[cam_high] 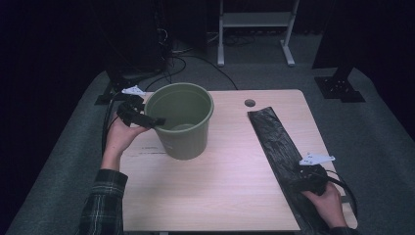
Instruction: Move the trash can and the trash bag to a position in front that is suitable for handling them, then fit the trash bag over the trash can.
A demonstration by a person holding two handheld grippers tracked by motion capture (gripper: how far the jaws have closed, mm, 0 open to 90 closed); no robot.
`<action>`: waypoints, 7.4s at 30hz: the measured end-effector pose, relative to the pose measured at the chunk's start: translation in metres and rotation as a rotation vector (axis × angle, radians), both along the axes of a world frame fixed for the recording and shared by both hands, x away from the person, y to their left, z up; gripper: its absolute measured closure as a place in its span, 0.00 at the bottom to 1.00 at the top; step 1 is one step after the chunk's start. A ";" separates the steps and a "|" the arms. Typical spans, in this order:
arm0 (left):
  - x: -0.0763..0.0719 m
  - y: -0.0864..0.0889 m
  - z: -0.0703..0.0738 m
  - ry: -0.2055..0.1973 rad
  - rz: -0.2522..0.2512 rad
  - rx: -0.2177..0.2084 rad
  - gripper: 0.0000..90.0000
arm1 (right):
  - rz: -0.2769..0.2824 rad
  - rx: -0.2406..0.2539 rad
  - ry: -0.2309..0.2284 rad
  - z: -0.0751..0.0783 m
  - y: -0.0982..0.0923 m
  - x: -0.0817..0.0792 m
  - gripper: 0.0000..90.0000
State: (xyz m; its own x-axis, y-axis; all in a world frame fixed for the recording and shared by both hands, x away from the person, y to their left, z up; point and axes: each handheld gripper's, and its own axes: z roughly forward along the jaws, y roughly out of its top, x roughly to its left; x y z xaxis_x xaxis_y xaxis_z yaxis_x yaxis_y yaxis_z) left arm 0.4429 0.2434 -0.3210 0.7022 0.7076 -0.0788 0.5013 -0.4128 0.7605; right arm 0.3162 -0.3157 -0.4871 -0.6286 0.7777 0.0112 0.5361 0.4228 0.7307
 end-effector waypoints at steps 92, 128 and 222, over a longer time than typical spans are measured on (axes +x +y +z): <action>-0.142 -0.081 0.011 -0.096 -0.235 -0.171 0.00 | 0.005 -0.001 0.000 0.000 -0.001 0.001 0.11; -0.041 -0.153 0.014 -0.026 -0.324 0.019 0.86 | 0.007 0.000 0.001 0.000 -0.001 0.002 0.11; -0.120 -0.017 -0.155 -0.093 -0.081 0.095 0.03 | -0.051 0.067 0.000 0.015 -0.001 0.033 1.00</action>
